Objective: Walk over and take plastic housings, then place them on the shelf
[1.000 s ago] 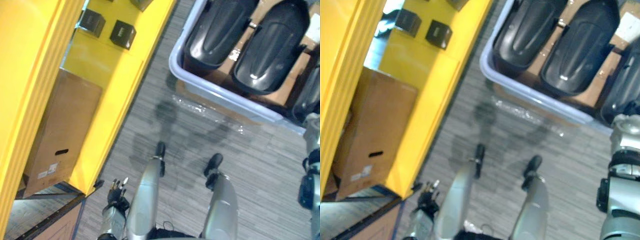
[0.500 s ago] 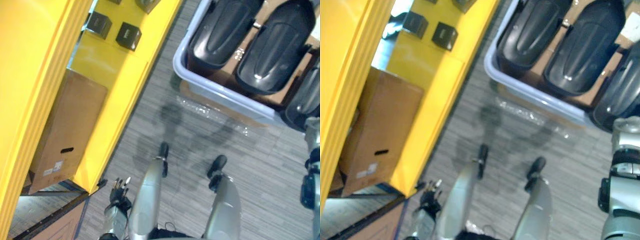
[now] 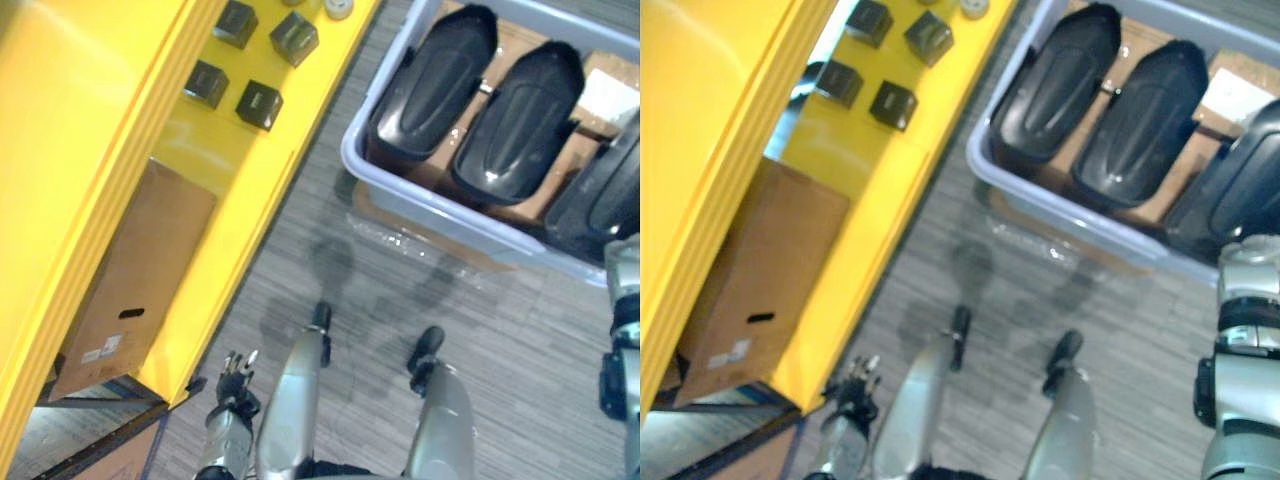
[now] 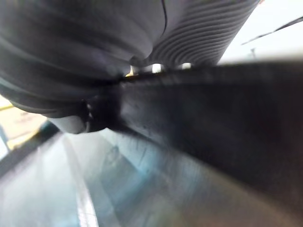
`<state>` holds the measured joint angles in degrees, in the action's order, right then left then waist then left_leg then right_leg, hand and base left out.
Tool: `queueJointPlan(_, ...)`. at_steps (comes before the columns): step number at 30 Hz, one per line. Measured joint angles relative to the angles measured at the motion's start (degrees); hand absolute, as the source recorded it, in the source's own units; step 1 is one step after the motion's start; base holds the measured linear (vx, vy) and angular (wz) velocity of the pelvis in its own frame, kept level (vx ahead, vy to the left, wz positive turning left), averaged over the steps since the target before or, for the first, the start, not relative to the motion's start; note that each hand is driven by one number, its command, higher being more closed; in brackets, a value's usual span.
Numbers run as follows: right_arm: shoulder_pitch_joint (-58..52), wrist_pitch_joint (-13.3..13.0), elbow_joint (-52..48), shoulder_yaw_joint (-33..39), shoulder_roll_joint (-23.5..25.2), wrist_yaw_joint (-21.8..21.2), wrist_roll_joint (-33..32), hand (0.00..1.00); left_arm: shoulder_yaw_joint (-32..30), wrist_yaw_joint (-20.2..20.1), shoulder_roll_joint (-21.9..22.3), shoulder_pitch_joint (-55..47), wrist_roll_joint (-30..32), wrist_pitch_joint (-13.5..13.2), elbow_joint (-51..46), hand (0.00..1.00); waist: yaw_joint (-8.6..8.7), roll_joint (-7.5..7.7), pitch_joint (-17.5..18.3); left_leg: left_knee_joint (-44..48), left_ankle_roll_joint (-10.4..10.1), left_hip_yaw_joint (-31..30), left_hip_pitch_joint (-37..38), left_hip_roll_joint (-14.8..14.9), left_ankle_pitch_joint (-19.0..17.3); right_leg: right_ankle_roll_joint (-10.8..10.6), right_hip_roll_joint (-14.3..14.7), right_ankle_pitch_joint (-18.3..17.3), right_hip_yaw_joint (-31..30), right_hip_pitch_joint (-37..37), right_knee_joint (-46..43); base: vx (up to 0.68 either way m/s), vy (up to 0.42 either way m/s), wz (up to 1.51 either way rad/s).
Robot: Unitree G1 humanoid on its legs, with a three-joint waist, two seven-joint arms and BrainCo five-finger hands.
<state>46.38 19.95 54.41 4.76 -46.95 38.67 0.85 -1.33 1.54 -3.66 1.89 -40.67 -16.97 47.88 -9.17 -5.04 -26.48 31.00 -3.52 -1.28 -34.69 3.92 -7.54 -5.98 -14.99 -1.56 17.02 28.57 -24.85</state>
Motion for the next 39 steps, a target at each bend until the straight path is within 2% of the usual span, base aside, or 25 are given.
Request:
queueJointPlan(3, -0.32, -0.75, 0.07, 0.23, -0.01, -0.11, 0.02, 1.0, -0.16, 0.79, -1.76, -1.23, -1.87, -1.17, -3.71, 0.0, 0.5, 1.39, 0.08, -2.53, -0.29, 0.16, 4.17, -0.06, 0.48, 0.07, 0.05, -0.04, 0.19, -3.52, 1.1, 0.05, -0.019, 0.04)
queueJointPlan(5, -0.6, -1.46, 0.06, 0.6, -0.18, -0.09, 0.03, 1.0, -0.19, 1.63, -2.48, -1.56, -2.16, -1.64, -5.94, 0.0, 0.66, 1.77, -0.09, -3.56, -0.44, 0.08, 5.6, -0.06, 0.73, 0.09, 0.17, -0.06, 0.39, -4.86, 1.78, 0.04, -0.014, 0.04)
queueJointPlan(7, -1.26, -2.82, -0.16, 3.24, -0.29, -0.03, 0.15, 1.0, -1.49, 4.08, -3.17, -2.09, -2.12, -1.91, -11.41, 0.0, 0.79, 2.66, 0.02, -5.38, -0.63, 0.01, 7.49, -0.16, 1.31, 0.08, 0.2, -0.09, 0.88, -6.55, 2.86, 0.05, -0.013, 0.08)
queueJointPlan(9, -2.88, -3.87, -1.41, 5.67, -0.33, 0.05, 0.64, 1.0, -3.44, 6.91, -3.49, -2.38, -1.9, -1.94, -17.38, 0.0, 0.98, 3.35, -0.25, -7.04, -0.77, -0.38, 9.66, -0.38, 1.78, 0.06, 0.2, -0.08, 1.81, -8.96, 4.13, 0.05, 0.001, 0.15)
queueJointPlan(11, -4.54, -4.8, -4.75, 7.78, -0.32, 0.18, 2.29, 1.0, -5.7, 10.1, -4.72, -3.38, -1.28, -1.99, -25.95, 0.0, 1.95, 4.22, -0.69, -8.72, -0.93, -0.92, 12.19, -0.5, 2.01, -0.09, 0.45, 0.02, 2.41, -11.9, 5.79, 0.09, 0.01, 0.17)
queueJointPlan(12, -6.72, -6.18, -9.01, 9.95, -0.29, 0.2, 3.81, 1.0, -8.35, 11.71, -5.55, -4.01, 0.26, -1.88, -33.09, 0.0, 2.28, 4.84, -0.93, -10.51, -1.04, -1.02, 14.6, -0.49, 2.38, -0.43, 0.8, 0.44, 2.95, -14.55, 7.81, 0.1, 0.0, 0.1)
queueJointPlan(15, -10.86, -9.15, -15.97, 11.8, -0.03, 0.33, 7.17, 1.0, -10.79, 11.49, -8.49, -3.95, 3.65, -1.58, -43.03, 0.0, 2.32, 6.28, 0.18, -14.39, -1.2, -0.38, 19.49, -0.43, 3.01, -0.7, 1.48, 1.37, 3.3, -19.21, 12.08, 0.12, -0.014, -0.04)
queueJointPlan(17, -12.68, -11.7, -19.27, 11.98, 1.08, 0.41, 9.68, 1.0, -10.5, 9.78, -10.54, -3.23, 6.6, -0.83, -48.04, 0.0, 2.56, 7.43, 2.94, -16.45, -1.26, 0.35, 20.98, -0.25, 3.09, -0.89, 2.07, 2.31, 3.3, -20.87, 15.14, 0.15, -0.017, -0.11)
queueJointPlan(19, -13.57, -14.01, -22.36, 11.94, 2.74, 0.5, 11.95, 1.0, -7.33, 7.76, -13.0, -0.52, 10.6, 1.16, -51.64, 0.0, 3.51, 8.51, 5.29, -17.7, -1.28, 0.73, 22.84, -0.32, 3.1, -1.24, 2.35, 3.28, 3.52, -23.3, 18.02, 0.17, 0.007, -0.02)
queueJointPlan(21, -14.01, -15.64, -26.58, 11.73, 5.55, 0.46, 14.66, 1.0, -3.19, 4.08, -14.77, 4.16, 12.77, 4.89, -53.32, 0.0, 3.86, 9.26, 7.09, -18.66, -1.29, 2.51, 25.37, -0.27, 3.09, -1.48, 2.51, 4.51, 3.26, -25.88, 20.49, 0.13, 0.023, -0.17)
queueJointPlan(25, -13.92, -18.36, -34.53, 9.53, 6.48, -1.36, 19.96, 1.0, 1.36, -0.85, -16.96, 12.94, 15.74, 11.87, -54.6, 0.0, 4.37, 9.4, 9.48, -21.3, -1.28, 5.61, 29.97, -0.02, 3.07, -1.52, 2.75, 6.34, 2.92, -28.72, 22.66, 0.07, 0.034, -0.31)
queueJointPlan(27, -13.85, -20.39, -39.69, 7.21, 7.19, -3.17, 22.34, 1.0, 4.18, -2.96, -19.06, 16.86, 18.68, 15.88, -54.46, 0.0, 5.3, 9.47, 12.53, -23.38, -1.28, 7.56, 32.05, 0.47, 3.07, -1.33, 3.04, 7.45, 2.32, -28.9, 23.44, 0.05, 0.028, -0.37)
queueJointPlan(28, -13.8, -21.23, -41.19, 6.59, 7.59, -3.85, 22.84, 1.0, 5.41, -3.66, -19.36, 18.12, 19.05, 17.03, -54.32, 0.0, 5.52, 9.54, 13.08, -23.84, -1.28, 8.18, 32.93, 0.55, 3.07, -1.34, 3.08, 7.63, 1.75, -29.11, 23.44, 0.02, 0.033, -0.31)
queueJointPlan(30, -13.71, -22.68, -44.61, 4.32, 9.33, -5.69, 24.14, 1.0, 10.11, -6.11, -19.39, 21.71, 19.15, 20.73, -53.69, 0.0, 7.16, 9.83, 14.88, -25.32, -1.27, 8.83, 35.32, 0.44, 3.07, -1.34, 3.08, 7.63, 1.57, -30.49, 23.63, 0.0, 0.025, -0.2)
queueJointPlan(32, -13.4, -23.56, -45.49, 2.18, 11.22, -6.59, 24.72, 1.0, 13.51, -6.9, -18.85, 23.48, 19.22, 23.26, -53.66, 0.0, 7.23, 10.23, 16.38, -26.3, -1.26, 10.42, 36.68, 0.38, 3.08, -1.34, 3.16, 7.63, 1.31, -30.59, 23.94, -0.02, 0.009, -0.31)
queueJointPlan(36, -13.37, -24.41, -46.71, -2.05, 13.91, -7.63, 24.77, 1.0, 17.91, -6.01, -15.55, 24.99, 19.29, 27.44, -52.41, 0.0, 8.21, 10.0, 18.22, -26.68, -0.96, 11.07, 36.79, -0.17, 3.29, -1.34, 3.02, 7.63, 1.16, -30.72, 24.7, -0.07, -0.007, -0.12)
queueJointPlan(39, -12.92, -25.12, -46.71, -4.21, 16.09, -8.14, 24.79, 1.0, 19.26, -3.04, -13.28, 25.16, 19.32, 29.64, -48.35, 0.0, 8.49, 9.24, 18.74, -29.1, -0.78, 11.15, 37.99, -0.53, 4.91, -1.19, 2.91, 7.73, 1.22, -30.97, 24.7, -0.08, -0.008, 0.0)
